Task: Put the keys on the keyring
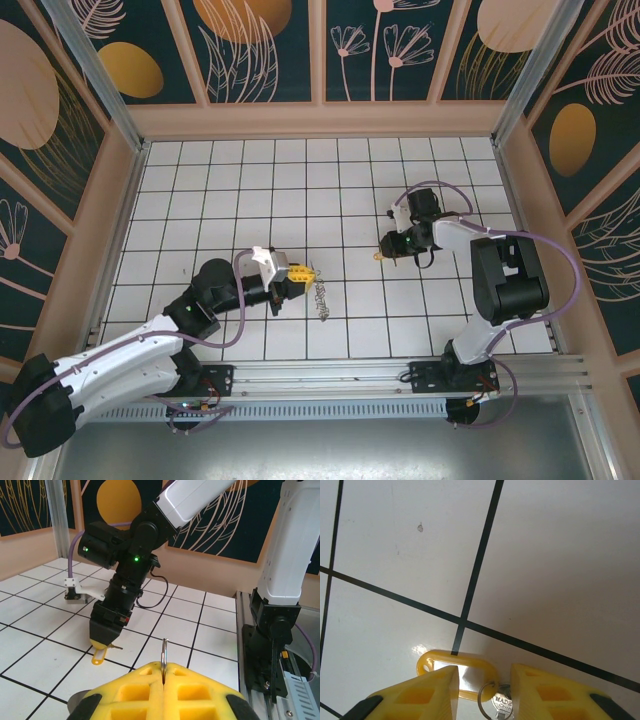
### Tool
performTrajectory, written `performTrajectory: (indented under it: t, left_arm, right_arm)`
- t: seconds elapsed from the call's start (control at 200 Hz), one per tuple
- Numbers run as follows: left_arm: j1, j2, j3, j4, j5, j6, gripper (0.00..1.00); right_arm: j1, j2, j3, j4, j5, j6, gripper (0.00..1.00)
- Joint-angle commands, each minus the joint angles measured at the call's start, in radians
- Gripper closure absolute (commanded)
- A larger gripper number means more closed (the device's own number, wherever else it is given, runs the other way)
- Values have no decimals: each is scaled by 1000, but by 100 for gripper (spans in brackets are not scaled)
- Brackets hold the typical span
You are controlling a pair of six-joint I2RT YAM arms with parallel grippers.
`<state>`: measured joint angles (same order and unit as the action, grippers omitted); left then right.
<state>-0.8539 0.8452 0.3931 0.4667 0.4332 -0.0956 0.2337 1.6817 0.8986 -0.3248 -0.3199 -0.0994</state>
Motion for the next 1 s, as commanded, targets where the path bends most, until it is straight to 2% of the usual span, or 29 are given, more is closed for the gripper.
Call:
performTrajectory:
  t: [0.0, 0.36, 0.525, 0.761, 0.996]
  left_arm:
    - [-2, -13, 19, 8, -17, 7, 100]
    - [-3, -21, 11, 19, -14, 0, 100]
    - [-2, -31, 8, 26, -8, -5, 100]
    - [-4, -31, 4, 35, 3, -6, 100]
    - [-3, -37, 4, 30, 0, 0, 100]
  right_arm:
    - [8, -28, -16, -46, 41, -8, 67]
    - [33, -69, -30, -69, 98, -19, 61]
    - [36, -67, -29, -74, 111, -20, 65]
    - [41, -67, -26, -83, 130, -37, 64]
    - [44, -56, -22, -70, 131, -42, 71]
